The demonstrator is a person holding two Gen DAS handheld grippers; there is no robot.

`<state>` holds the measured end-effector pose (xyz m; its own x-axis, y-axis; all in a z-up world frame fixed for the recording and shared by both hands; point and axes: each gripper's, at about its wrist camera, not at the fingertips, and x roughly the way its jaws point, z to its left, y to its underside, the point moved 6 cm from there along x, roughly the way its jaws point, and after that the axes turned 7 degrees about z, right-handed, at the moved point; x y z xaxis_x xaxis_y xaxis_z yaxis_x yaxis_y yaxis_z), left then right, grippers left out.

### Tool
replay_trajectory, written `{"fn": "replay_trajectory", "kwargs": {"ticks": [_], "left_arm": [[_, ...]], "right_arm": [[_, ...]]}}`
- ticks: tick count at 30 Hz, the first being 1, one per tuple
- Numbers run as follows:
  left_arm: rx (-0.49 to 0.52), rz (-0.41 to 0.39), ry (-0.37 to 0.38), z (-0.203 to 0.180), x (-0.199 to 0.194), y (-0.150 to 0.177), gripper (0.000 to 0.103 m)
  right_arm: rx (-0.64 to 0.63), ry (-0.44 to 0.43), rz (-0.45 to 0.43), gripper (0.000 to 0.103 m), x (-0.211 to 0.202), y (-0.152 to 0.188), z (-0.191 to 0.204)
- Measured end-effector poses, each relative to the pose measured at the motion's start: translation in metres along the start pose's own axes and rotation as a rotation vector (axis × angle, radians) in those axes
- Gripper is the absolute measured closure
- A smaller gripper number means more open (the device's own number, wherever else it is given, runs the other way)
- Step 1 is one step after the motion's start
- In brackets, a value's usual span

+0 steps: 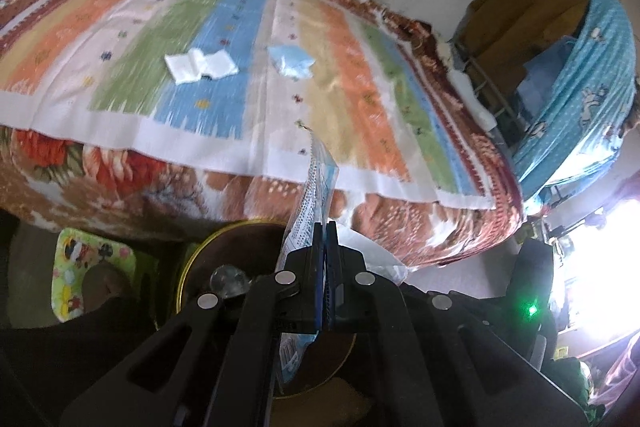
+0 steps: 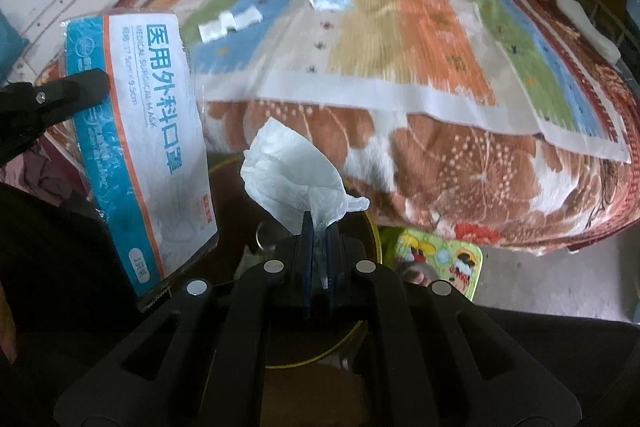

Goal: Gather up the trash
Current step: 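Open both tools over the bin to drop the tissue and mask packet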

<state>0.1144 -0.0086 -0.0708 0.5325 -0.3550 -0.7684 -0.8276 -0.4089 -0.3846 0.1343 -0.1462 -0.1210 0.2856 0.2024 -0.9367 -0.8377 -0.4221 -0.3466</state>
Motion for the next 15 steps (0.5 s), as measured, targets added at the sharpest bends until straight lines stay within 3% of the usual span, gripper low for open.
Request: {"fn": "replay_trajectory", "kwargs": {"ticks": [3,15], "left_arm": [[-0.006,0.031,-0.009,0.002,0.008,0.003,0.103],[-0.054,0.178,-0.082,0.016,0.046,0.022,0.103]], "right_arm": [[0.009,-0.017,0.064,0.098,0.014,0.005,0.002],[0.039,-0.022,0.172,0.098,0.039,0.017,0.002]]}}
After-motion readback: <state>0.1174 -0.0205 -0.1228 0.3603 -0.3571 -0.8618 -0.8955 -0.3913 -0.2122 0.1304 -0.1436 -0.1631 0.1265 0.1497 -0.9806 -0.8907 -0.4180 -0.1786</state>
